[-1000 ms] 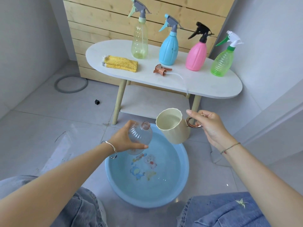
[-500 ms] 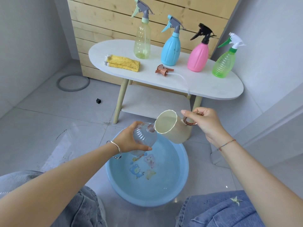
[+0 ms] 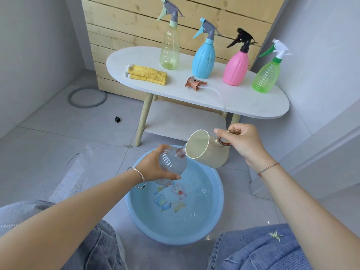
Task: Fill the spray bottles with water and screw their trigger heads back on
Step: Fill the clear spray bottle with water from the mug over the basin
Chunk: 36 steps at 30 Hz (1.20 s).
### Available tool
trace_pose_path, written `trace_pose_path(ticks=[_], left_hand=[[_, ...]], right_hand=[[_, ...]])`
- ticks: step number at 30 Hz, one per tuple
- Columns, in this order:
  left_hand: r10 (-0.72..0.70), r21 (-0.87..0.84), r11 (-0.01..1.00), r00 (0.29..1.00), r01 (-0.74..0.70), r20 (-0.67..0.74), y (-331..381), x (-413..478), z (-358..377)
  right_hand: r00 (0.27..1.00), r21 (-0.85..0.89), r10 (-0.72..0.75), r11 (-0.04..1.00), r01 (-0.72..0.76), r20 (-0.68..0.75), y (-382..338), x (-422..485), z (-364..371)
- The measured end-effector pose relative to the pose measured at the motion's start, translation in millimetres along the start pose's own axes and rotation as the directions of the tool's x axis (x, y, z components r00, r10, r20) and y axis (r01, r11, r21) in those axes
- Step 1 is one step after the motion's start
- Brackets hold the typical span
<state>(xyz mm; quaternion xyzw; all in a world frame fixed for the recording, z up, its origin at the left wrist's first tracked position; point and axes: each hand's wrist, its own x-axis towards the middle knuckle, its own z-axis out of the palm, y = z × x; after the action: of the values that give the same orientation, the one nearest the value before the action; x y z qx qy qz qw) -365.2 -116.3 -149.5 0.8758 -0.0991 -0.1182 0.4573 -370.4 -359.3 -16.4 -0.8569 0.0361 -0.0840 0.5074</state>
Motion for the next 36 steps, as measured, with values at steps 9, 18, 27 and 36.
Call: trace_pose_path(ticks=[9,18,27,36], left_hand=[[-0.02,0.018,1.0,1.0,0.019,0.024,3,1,5],[-0.032,0.017,0.999,0.999,0.032,0.018,5,0,6],[-0.025,0.015,1.0,0.999,0.025,0.021,10,-1,9],[-0.036,-0.017,0.999,0.999,0.036,0.022,8,0,10]], right_hand=[[1.0,-0.045,-0.024,0.999,0.024,-0.008,-3,2,-2],[0.997,-0.09,-0.069,0.994,0.067,-0.016,-5,3,-3],[0.997,-0.122,-0.07,0.99,0.071,0.009,-8,4,-2],[0.995,-0.13,-0.094,0.987,0.098,0.037,-10,4,1]])
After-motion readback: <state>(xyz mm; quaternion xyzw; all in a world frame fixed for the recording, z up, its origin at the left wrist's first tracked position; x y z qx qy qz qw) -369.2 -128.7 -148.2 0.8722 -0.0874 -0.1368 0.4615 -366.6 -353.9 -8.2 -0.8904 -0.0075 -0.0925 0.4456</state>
